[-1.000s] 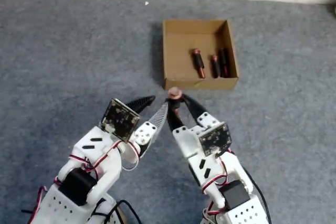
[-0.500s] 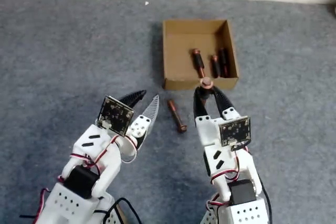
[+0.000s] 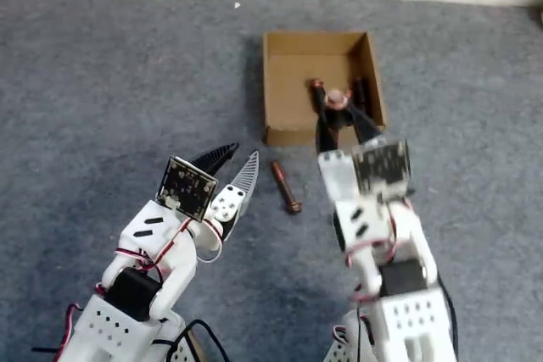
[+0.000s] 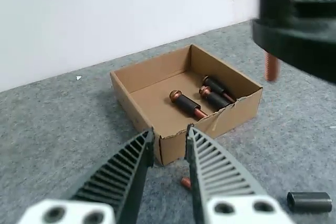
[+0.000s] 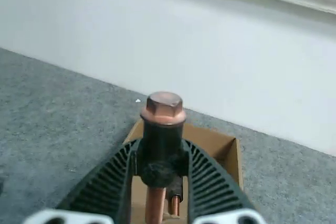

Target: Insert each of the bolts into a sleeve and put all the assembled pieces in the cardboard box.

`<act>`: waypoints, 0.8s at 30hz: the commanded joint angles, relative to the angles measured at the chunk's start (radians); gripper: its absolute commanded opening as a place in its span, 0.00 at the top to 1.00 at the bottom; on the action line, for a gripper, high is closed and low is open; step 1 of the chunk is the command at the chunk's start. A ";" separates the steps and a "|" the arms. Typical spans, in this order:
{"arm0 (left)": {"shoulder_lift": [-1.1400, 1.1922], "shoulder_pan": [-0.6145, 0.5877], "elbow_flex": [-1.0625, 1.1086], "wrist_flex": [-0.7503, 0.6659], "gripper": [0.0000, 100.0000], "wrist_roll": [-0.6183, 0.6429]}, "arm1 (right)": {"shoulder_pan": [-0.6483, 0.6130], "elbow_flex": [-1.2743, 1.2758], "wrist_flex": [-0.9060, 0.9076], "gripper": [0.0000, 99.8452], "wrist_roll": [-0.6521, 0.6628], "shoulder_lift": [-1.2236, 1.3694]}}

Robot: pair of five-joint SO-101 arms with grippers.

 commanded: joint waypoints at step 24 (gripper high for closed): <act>0.004 -0.012 -0.004 -0.026 0.87 -0.008 | 0.166 -0.727 -0.185 0.99 -0.112 1.379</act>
